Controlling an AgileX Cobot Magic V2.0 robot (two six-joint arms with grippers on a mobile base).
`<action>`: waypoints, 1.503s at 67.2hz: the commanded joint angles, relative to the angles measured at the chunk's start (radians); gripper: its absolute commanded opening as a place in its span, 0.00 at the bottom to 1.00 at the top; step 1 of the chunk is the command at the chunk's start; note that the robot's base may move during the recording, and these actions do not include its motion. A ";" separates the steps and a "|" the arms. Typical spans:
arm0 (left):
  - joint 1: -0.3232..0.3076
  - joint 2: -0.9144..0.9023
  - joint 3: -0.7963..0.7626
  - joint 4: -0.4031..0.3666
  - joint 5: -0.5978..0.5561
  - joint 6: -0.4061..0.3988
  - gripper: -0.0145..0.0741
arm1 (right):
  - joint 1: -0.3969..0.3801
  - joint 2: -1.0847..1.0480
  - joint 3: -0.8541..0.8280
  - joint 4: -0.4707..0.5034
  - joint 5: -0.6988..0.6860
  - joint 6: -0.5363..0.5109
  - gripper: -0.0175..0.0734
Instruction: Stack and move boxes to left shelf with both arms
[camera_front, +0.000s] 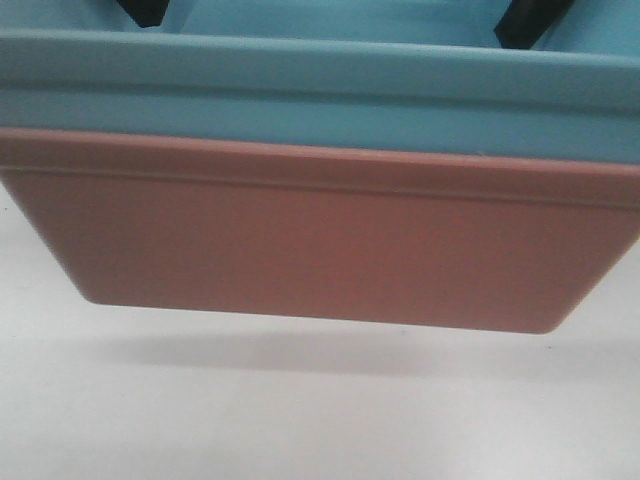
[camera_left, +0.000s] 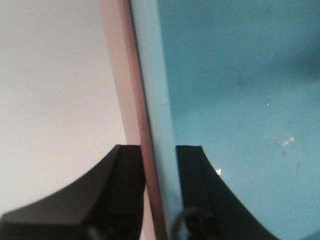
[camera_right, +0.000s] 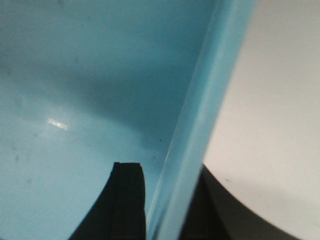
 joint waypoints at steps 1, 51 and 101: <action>-0.015 -0.059 -0.039 -0.003 -0.107 0.051 0.16 | -0.018 -0.035 -0.031 -0.065 -0.117 -0.033 0.25; -0.015 -0.059 -0.039 -0.003 -0.109 0.051 0.16 | -0.018 -0.035 -0.031 -0.065 -0.117 -0.033 0.25; -0.015 -0.059 -0.039 -0.003 -0.109 0.051 0.16 | -0.018 -0.035 -0.031 -0.065 -0.117 -0.033 0.25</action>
